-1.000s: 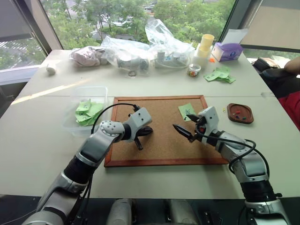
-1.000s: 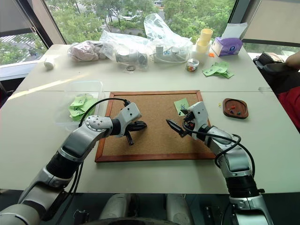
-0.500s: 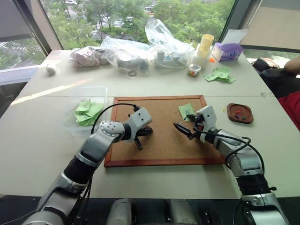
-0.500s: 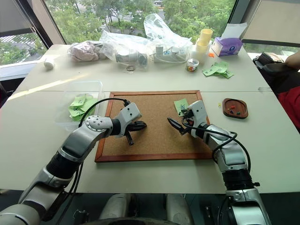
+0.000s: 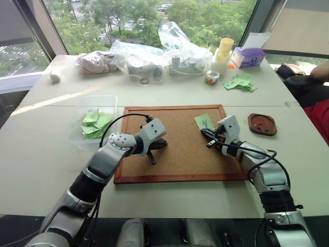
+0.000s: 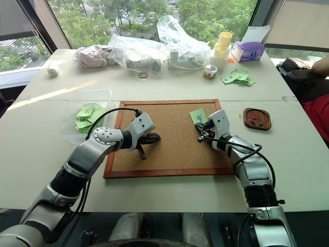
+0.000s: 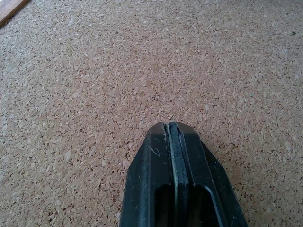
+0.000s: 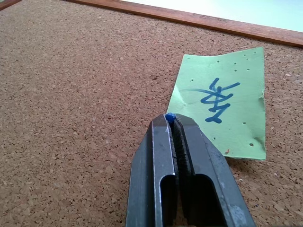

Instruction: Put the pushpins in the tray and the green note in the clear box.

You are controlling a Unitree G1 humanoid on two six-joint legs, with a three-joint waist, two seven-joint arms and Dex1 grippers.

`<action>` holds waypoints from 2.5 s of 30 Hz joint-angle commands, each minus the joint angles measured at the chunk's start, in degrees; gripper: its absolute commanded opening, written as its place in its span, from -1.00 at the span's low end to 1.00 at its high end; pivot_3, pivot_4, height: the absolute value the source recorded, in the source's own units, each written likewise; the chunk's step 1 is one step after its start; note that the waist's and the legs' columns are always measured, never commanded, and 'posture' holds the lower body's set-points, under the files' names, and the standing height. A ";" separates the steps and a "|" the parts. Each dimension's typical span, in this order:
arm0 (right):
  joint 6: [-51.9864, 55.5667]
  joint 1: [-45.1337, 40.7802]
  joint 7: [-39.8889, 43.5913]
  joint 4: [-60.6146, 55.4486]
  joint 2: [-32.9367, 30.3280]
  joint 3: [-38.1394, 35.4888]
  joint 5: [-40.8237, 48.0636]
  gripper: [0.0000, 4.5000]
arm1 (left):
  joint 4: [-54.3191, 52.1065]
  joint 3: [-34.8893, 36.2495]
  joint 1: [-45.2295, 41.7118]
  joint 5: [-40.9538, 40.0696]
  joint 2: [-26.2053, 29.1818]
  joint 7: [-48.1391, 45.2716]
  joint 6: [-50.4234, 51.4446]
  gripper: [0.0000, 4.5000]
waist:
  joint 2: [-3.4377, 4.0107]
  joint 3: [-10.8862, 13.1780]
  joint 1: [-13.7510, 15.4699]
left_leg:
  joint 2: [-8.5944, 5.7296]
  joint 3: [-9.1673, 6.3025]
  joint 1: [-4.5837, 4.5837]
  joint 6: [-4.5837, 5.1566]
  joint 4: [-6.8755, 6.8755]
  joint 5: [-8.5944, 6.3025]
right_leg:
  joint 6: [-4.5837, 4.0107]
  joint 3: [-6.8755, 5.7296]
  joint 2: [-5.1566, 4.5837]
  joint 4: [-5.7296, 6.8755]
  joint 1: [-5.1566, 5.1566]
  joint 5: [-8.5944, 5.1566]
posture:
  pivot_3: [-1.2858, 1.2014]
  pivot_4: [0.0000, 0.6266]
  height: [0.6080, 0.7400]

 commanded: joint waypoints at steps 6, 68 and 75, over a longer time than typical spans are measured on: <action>-2.63 -0.36 -1.17 -7.67 0.89 -5.95 3.80 -0.95 | 0.52 -2.29 0.93 0.18 0.34 -0.96 0.85 -1.00 | 0.01 0.01 0.10 | -0.01 0.00 -0.02 0.00 0.00 0.00 | 0.00 0.00 -0.02 0.00 -0.02 0.00 | 0.03 -0.52 0.97; 4.59 -1.90 1.76 -25.44 -7.44 -4.95 6.40 -1.00 | 58.66 40.76 -37.17 -30.62 -30.66 9.30 2.91 -0.83 | -0.20 0.18 -0.04 | -0.22 -0.09 -0.24 -0.05 0.00 0.02 | 0.04 -0.09 0.01 -0.03 -0.22 0.00 | 0.03 -0.52 0.97; 4.27 -2.15 0.91 -25.25 -7.02 -5.24 6.47 -1.00 | 56.77 33.48 -34.60 -24.21 -29.42 6.71 -1.31 -0.98 | -0.20 0.18 0.03 | -0.23 -0.09 -0.24 -0.06 -0.01 0.03 | 0.04 -0.09 0.01 -0.03 -0.23 0.00 | 0.03 -0.52 0.97</action>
